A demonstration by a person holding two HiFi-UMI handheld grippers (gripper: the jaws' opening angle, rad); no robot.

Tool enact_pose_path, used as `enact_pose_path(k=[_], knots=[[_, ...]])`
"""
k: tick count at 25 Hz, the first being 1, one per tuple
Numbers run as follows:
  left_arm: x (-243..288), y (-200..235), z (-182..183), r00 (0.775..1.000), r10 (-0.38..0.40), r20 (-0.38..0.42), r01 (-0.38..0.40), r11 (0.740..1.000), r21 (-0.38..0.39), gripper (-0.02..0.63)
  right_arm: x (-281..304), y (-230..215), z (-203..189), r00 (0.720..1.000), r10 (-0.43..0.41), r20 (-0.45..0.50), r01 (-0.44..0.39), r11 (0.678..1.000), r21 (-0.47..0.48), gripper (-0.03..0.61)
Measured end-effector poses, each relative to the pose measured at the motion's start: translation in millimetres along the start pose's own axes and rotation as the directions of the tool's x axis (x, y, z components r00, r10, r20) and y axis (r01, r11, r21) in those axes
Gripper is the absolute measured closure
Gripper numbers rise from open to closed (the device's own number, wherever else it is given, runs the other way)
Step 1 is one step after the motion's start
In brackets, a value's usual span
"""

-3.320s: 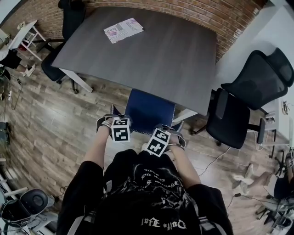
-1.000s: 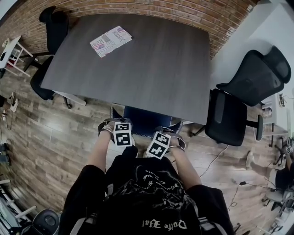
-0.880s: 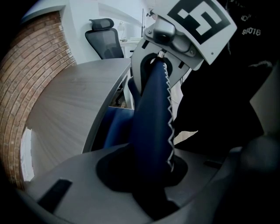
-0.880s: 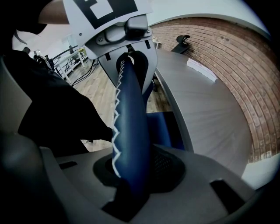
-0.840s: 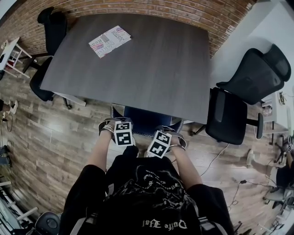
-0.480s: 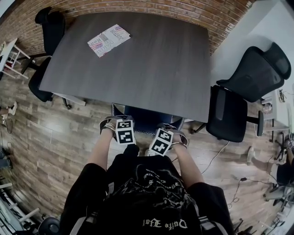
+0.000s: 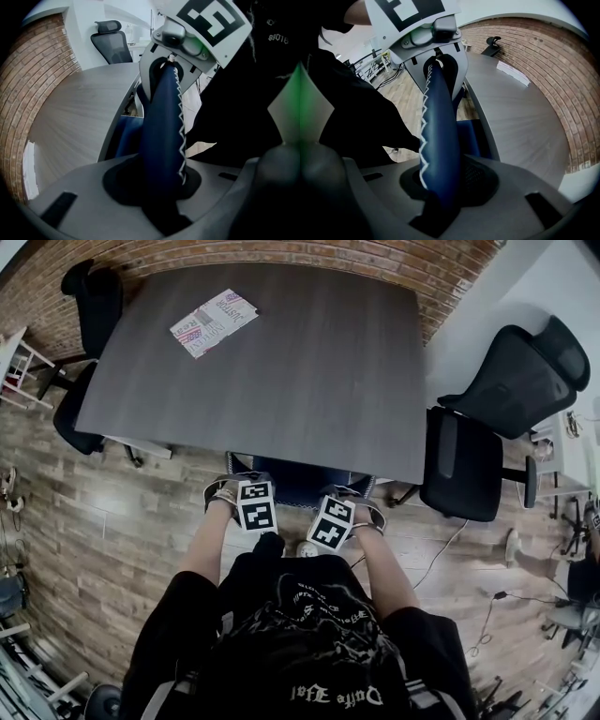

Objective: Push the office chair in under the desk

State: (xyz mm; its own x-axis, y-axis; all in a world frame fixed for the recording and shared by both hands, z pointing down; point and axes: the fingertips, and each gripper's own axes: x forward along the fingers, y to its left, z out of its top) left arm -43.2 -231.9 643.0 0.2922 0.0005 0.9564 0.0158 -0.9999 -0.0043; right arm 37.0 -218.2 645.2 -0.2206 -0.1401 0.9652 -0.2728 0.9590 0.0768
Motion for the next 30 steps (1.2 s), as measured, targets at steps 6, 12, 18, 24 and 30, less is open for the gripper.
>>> enact_pose_path(k=[6,12,18,24,30], knots=[[5.0,3.3,3.9,1.000,0.007,-0.002,-0.007,1.000,-0.002,0.514,2.6,-4.8,-4.5,1.000,-0.007,0.005,0.007,1.000,-0.003,0.480],[4.5,7.3,2.0,1.000,0.005,-0.003,-0.005,1.000,0.006,0.514,3.6,-8.0,-2.6,1.000,-0.010,0.000,0.010,1.000,-0.002,0.480],[5.3,10.8,-0.9,1.000,0.003,-0.006,-0.003,1.000,0.007,0.512,5.8,-9.3,0.6,1.000,-0.016,0.006,0.016,1.000,-0.004,0.480],[6.6,11.9,-0.9,1.000,0.001,-0.007,-0.001,1.000,0.006,0.511,6.8,-10.6,-0.3,1.000,-0.021,0.006,0.021,1.000,-0.015,0.480],[9.1,9.6,3.0,1.000,0.005,-0.003,-0.005,1.000,0.007,0.511,7.3,-10.3,-4.9,1.000,-0.027,0.009,0.027,0.999,-0.028,0.480]])
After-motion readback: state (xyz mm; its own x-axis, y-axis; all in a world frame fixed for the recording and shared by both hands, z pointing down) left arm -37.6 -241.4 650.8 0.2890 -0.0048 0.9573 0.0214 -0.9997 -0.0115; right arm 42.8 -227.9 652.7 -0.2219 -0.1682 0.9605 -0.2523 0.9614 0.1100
